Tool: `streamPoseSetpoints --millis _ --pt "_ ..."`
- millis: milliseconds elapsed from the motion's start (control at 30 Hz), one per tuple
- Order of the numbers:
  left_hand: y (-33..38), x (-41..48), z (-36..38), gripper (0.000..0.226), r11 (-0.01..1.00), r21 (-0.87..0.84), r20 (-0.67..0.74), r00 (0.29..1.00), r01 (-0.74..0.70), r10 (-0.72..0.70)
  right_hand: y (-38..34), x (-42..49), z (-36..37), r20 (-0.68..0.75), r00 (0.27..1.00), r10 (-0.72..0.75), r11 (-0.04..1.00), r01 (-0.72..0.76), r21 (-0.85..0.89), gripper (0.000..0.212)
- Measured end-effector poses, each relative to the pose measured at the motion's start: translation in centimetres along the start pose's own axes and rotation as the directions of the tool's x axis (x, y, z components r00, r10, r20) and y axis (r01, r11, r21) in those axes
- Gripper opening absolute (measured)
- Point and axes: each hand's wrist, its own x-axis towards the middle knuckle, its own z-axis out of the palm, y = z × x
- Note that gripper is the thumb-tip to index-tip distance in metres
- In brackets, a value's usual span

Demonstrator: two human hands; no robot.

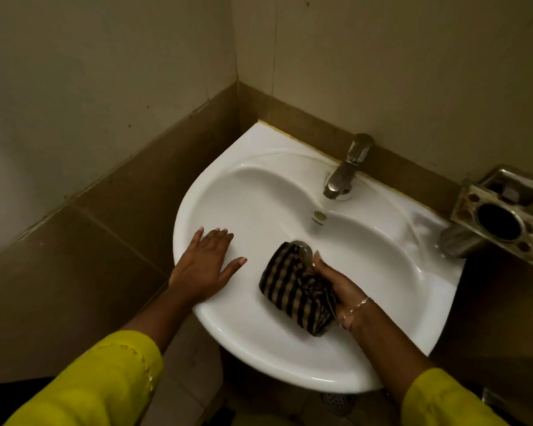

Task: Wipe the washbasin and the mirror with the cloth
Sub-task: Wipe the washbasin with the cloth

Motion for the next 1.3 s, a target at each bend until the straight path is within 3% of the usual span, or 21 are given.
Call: streamPoseSetpoints --millis 67,200,267,333,367,400,467,533,600,700,767,833,967,1067,1133,1233,1300 --pt "0.0 0.0 0.1 0.095 1.000 0.000 -0.004 1.000 -0.003 0.003 0.4 0.3 -0.2 0.014 1.000 0.009 0.999 -0.009 -0.035 0.062" --pt "0.0 -0.1 0.0 0.093 1.000 -0.007 -0.002 1.000 -0.005 0.005 -0.5 1.1 1.4 -0.068 0.996 -0.060 0.973 0.043 -0.227 0.037" --pt "0.0 -0.1 0.0 0.090 1.000 -0.011 0.011 1.000 -0.002 0.002 -1.9 1.6 3.1 -0.036 0.981 -0.188 0.940 0.170 -0.296 0.030" --pt "0.1 -0.2 -0.1 0.087 1.000 -0.010 0.024 1.000 0.002 -0.001 -3.5 2.0 5.3 -0.007 0.914 -0.405 0.809 0.355 -0.468 0.032" --pt "0.1 -0.2 -0.2 0.086 1.000 -0.010 0.029 1.000 0.003 -0.003 -4.3 2.3 6.4 0.041 0.831 -0.555 0.653 0.465 -0.598 0.033" --pt "0.1 -0.2 -0.2 0.085 1.000 -0.010 0.031 0.999 0.005 -0.005 -5.0 2.8 7.4 0.119 0.709 -0.695 0.427 0.541 -0.724 0.034" --pt "0.1 -0.2 -0.2 0.086 1.000 -0.014 0.029 1.000 0.003 -0.003 -6.6 4.1 8.7 0.363 0.436 -0.824 -0.142 0.461 -0.876 0.035" --pt "0.1 -0.2 -0.2 0.087 1.000 -0.020 0.021 1.000 -0.001 0.001 -8.0 6.6 8.6 0.628 0.329 -0.705 -0.606 0.180 -0.775 0.043" --pt "0.1 -0.2 -0.2 0.089 1.000 -0.025 0.007 1.000 0.003 -0.003 -8.9 9.6 7.3 0.757 0.353 -0.550 -0.827 -0.099 -0.554 0.042" --pt "0.1 -0.1 -0.1 0.094 1.000 -0.023 -0.012 1.000 0.001 -0.002 -8.5 10.7 5.1 0.642 0.671 -0.370 -0.929 -0.242 -0.281 0.053" --pt "0.1 -0.1 -0.1 0.097 0.999 -0.032 -0.016 1.000 0.000 -0.001 -7.2 11.2 3.0 0.500 0.811 -0.304 -0.951 -0.227 -0.210 0.053" --pt "0.2 -0.2 -0.1 0.097 0.999 -0.039 -0.013 1.000 0.000 0.000 -6.5 10.8 2.4 0.394 0.869 -0.301 -0.947 -0.223 -0.231 0.053" --pt "0.2 -0.1 -0.1 0.092 0.999 -0.031 0.005 1.000 -0.005 0.005 -6.2 11.0 0.7 0.431 0.866 -0.255 -0.966 -0.205 -0.161 0.050" --pt "0.3 -0.1 -0.2 0.089 1.000 -0.024 0.009 1.000 -0.002 0.002 -5.3 9.7 0.3 0.388 0.862 -0.325 -0.928 -0.211 -0.308 0.043" --pt "0.2 -0.2 -0.2 0.091 1.000 -0.022 0.004 1.000 -0.003 0.003 -4.3 10.3 -1.8 0.448 0.838 -0.312 -0.931 -0.177 -0.319 0.038" --pt "0.2 -0.2 -0.1 0.094 1.000 -0.030 -0.010 1.000 -0.001 0.000 -2.8 10.1 -4.6 0.483 0.804 -0.348 -0.918 -0.188 -0.349 0.044" --pt "0.2 -0.2 -0.1 0.095 0.999 -0.037 -0.005 1.000 0.000 0.000 -2.0 9.8 -5.9 0.401 0.836 -0.374 -0.862 -0.154 -0.484 0.048"
